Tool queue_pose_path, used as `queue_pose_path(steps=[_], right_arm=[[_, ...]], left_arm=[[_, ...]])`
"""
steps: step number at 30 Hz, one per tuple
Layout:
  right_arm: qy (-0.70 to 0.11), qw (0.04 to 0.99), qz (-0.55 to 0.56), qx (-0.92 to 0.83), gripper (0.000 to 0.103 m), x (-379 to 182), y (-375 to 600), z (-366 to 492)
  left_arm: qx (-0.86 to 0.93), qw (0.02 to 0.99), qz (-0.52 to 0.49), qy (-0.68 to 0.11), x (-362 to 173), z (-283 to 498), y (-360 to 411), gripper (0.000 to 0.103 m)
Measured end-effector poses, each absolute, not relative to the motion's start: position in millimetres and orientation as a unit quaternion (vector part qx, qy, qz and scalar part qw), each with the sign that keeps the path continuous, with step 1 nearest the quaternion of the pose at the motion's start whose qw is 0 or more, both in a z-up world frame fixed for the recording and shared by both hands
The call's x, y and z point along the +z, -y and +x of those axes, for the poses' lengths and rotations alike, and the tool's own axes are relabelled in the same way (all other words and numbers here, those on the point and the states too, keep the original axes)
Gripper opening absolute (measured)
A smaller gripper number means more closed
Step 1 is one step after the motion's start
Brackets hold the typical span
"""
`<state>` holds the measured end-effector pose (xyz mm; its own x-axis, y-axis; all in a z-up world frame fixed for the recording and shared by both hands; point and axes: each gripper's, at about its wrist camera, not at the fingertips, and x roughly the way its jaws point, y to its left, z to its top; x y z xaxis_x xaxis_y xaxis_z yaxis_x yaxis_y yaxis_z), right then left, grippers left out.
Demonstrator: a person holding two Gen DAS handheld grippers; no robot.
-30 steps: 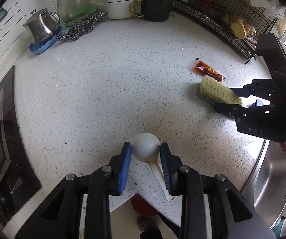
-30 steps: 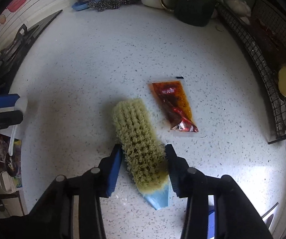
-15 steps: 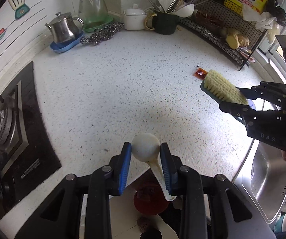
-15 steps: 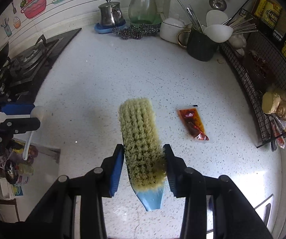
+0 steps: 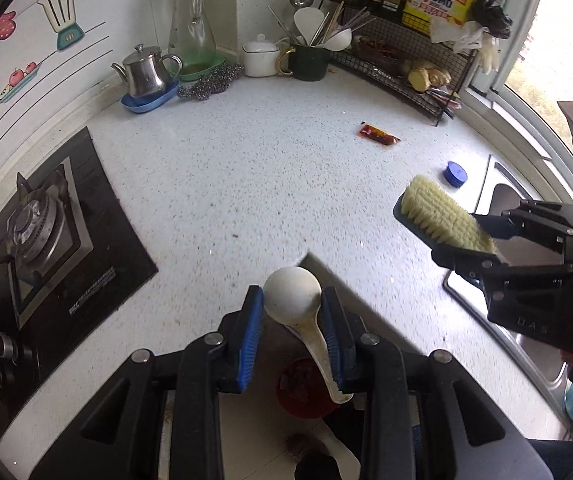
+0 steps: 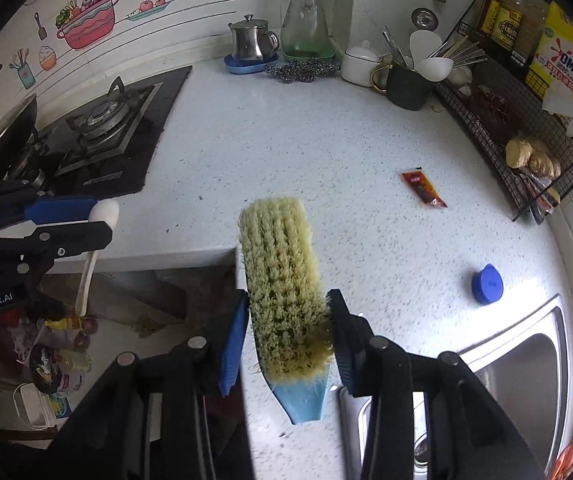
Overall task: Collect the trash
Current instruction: 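Carry the spoon and brush down toward the red bucket with both grippers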
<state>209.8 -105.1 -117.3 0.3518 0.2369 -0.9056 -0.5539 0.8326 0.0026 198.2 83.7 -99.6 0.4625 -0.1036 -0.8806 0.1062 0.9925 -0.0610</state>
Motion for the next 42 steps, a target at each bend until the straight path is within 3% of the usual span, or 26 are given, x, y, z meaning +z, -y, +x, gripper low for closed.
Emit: queue_pose_path(steps=[21, 29, 42], right_arm=[[-0.545, 0.804, -0.099, 0.216, 0.037, -139.6, 64.8, 71.8], [-0.578, 0.788, -0.083, 0.198, 0.037, -196.5, 68.2, 59.0], [-0.62, 0.768, -0.063, 0.15, 0.037, -355.8, 101.0, 61.1]], left_arm=[[-0.071, 0.83, -0.005, -0.553, -146.9, 68.5, -105.4, 0.028], [-0.063, 0.799, -0.02, -0.598, -226.6, 55.9, -102.9, 0.028], [-0.083, 0.759, -0.033, -0.645, -402.9, 71.0, -79.0, 0.028]])
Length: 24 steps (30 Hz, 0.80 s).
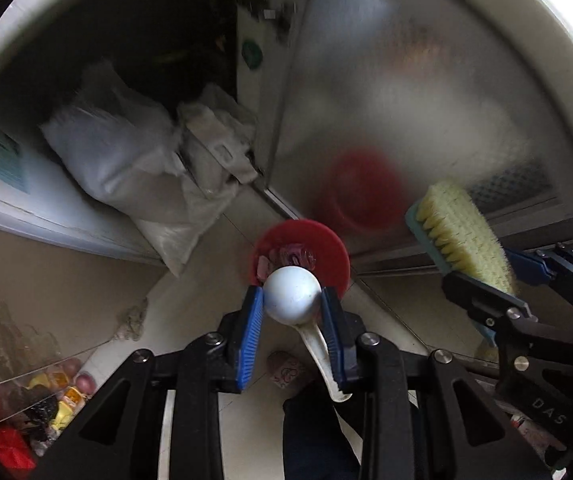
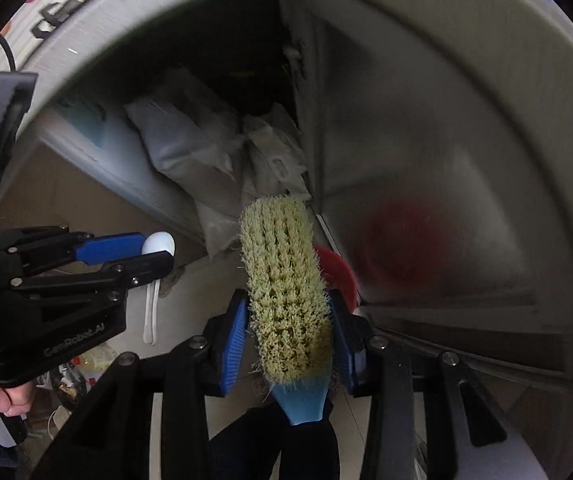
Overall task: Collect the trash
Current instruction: 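Carry the spoon and brush down toward the red bucket with both grippers, then open the left gripper to drop the spoon while the right gripper releases the brush into the bucket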
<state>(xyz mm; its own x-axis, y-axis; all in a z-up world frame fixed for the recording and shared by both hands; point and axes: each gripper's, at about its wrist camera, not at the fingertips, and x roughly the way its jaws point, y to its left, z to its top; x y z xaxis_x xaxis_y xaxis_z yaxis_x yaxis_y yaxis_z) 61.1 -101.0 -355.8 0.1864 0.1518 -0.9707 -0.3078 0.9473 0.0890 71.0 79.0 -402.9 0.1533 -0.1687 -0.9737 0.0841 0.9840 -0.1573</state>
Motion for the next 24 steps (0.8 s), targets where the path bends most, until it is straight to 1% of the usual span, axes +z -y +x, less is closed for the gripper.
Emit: queue_pose_path(steps=[6, 10, 11, 12, 13, 14, 15, 17, 19, 21, 24], right_arm=[[-0.63, 0.764, -0.068, 0.123, 0.037, -409.3, 118.5, 69.6], [-0.626, 0.768, -0.073, 0.112, 0.037, -423.1, 126.2, 70.8], [-0.628, 0.767, -0.068, 0.109, 0.037, -425.9, 129.5, 70.9], [-0.63, 0.766, -0.064, 0.108, 0.037, -427.7, 132.7, 69.5], [-0.632, 0.765, -0.061, 0.108, 0.037, -428.9, 134.0, 68.8], [-0.633, 0.765, -0.058, 0.107, 0.037, -429.6, 135.5, 66.2], [-0.634, 0.764, -0.055, 0.106, 0.037, -430.3, 136.5, 64.4], [-0.64, 0.76, -0.047, 0.106, 0.037, -431.1, 138.8, 61.4], [-0.642, 0.758, -0.042, 0.106, 0.037, -433.1, 137.2, 60.1], [-0.642, 0.758, -0.039, 0.106, 0.037, -433.2, 136.0, 59.6], [-0.646, 0.754, -0.036, 0.111, 0.037, -434.5, 132.0, 60.2]], left_arm=[[-0.094, 0.748, -0.035, -0.656, -458.3, 75.1, -63.5, 0.028], [-0.111, 0.745, -0.037, -0.657, -476.6, 77.8, -52.3, 0.028], [-0.112, 0.746, -0.037, -0.655, -479.0, 78.3, -51.0, 0.034], [-0.112, 0.745, -0.034, -0.656, -481.5, 78.9, -49.4, 0.047], [-0.111, 0.743, -0.03, -0.659, -483.4, 79.5, -48.7, 0.053], [-0.113, 0.741, -0.027, -0.661, -484.1, 79.4, -47.6, 0.063], [-0.115, 0.74, -0.024, -0.662, -484.3, 79.2, -46.9, 0.069], [-0.117, 0.74, -0.021, -0.661, -483.4, 78.3, -45.6, 0.077], [-0.119, 0.741, -0.015, -0.661, -481.6, 76.9, -44.6, 0.079], [-0.117, 0.743, -0.006, -0.659, -479.3, 74.9, -45.0, 0.084], [-0.113, 0.747, -0.008, -0.655, -475.6, 74.1, -51.2, 0.086]])
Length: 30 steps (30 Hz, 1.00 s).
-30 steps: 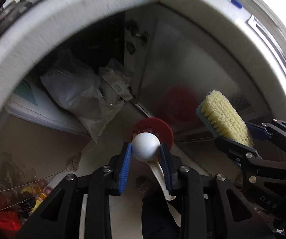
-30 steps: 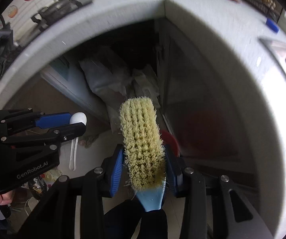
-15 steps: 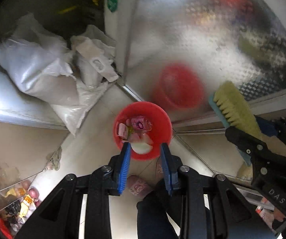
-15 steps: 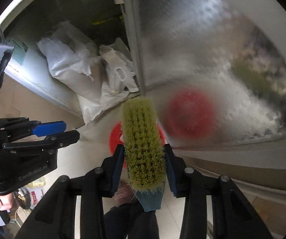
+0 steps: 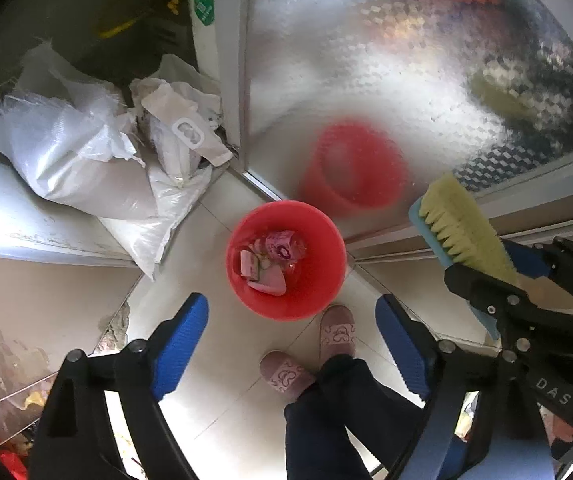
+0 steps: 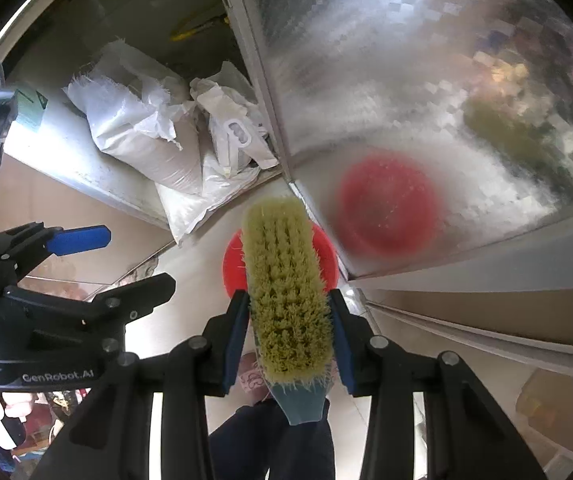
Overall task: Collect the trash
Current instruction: 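Open the left gripper to drop the spoon while the right gripper releases the brush into the bucket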
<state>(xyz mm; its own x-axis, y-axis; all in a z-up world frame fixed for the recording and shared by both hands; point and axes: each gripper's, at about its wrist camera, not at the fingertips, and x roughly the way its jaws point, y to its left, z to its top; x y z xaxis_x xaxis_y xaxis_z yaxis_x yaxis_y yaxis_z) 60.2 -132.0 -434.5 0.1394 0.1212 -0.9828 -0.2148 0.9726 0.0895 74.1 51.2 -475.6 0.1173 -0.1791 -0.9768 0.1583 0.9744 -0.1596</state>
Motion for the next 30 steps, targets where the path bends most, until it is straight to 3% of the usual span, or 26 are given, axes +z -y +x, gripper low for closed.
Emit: queue_pose_path(steps=[6, 8, 22, 26, 30], right_arm=[[-0.65, 0.749, -0.045, 0.125, 0.037, -440.4, 123.2, 63.4], [-0.652, 0.745, -0.049, 0.13, 0.037, -445.3, 119.3, 64.2], [-0.656, 0.732, -0.096, 0.156, 0.038, -469.8, 93.8, 69.6], [-0.649, 0.735, -0.126, 0.152, 0.084, -470.8, 86.5, 68.3], [-0.652, 0.731, -0.128, 0.155, 0.089, -467.7, 86.0, 65.8]], left_arm=[[-0.097, 0.759, -0.001, -0.644, -469.9, 69.7, -64.1, 0.092], [-0.083, 0.759, 0.003, -0.646, -472.0, 68.3, -69.3, 0.103], [-0.044, 0.748, -0.017, -0.662, -485.2, 58.3, -109.3, 0.103], [-0.031, 0.747, -0.013, -0.664, -486.2, 53.4, -114.7, 0.103], [-0.029, 0.749, -0.013, -0.662, -477.2, 50.3, -116.9, 0.103]])
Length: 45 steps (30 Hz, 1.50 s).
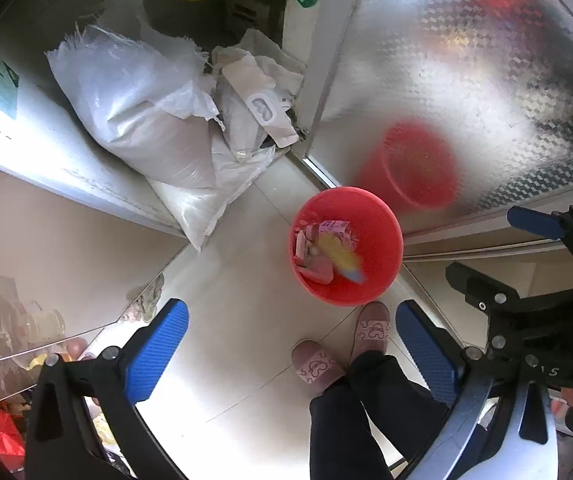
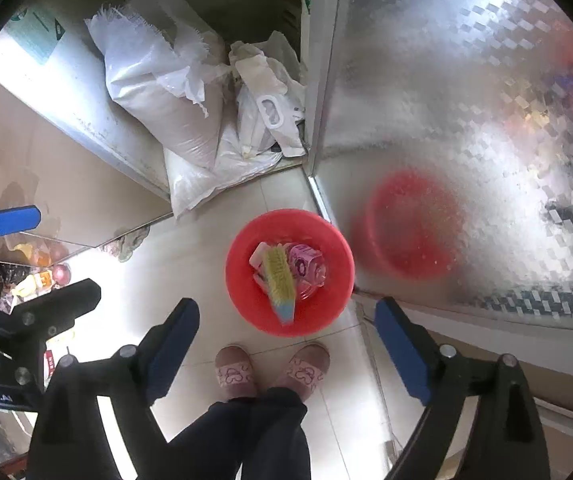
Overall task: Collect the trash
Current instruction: 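Open the left gripper to drop the spoon while the right gripper releases the brush into the bucket, then raise both tools back up toward the counter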
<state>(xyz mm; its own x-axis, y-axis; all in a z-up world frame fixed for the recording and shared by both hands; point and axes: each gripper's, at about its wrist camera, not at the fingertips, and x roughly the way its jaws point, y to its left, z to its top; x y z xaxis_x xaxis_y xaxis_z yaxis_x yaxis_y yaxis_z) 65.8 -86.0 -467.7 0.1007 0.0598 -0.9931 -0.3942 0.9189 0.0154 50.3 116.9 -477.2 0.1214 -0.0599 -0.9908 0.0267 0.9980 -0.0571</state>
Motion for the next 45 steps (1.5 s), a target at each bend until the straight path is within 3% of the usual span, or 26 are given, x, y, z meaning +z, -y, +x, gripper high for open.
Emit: queue_pose_path(steps=[7, 11, 19, 28, 45], right_arm=[[-0.646, 0.736, -0.12, 0.162, 0.093, -423.8, 82.5, 64.3], [-0.628, 0.751, -0.119, 0.165, 0.102, -376.1, 79.3, 65.8], [-0.583, 0.786, -0.11, 0.177, 0.102, -261.9, 75.4, 65.5], [-0.539, 0.822, -0.09, 0.16, 0.102, -168.2, 81.3, 62.2], [-0.472, 0.872, -0.075, 0.109, 0.102, -91.5, 113.5, 91.6]], left_arm=[[-0.027, 0.767, 0.006, -0.641, -420.6, 47.5, -119.9, 0.103], [-0.013, 0.786, 0.009, -0.618, -366.1, 44.8, -124.7, 0.103], [-0.014, 0.825, -0.006, -0.565, -246.9, 41.1, -131.2, 0.103], [-0.036, 0.861, 0.008, -0.508, -151.3, 47.9, -123.1, 0.103], [-0.092, 0.885, 0.051, -0.454, -71.1, 102.6, -80.3, 0.103]])
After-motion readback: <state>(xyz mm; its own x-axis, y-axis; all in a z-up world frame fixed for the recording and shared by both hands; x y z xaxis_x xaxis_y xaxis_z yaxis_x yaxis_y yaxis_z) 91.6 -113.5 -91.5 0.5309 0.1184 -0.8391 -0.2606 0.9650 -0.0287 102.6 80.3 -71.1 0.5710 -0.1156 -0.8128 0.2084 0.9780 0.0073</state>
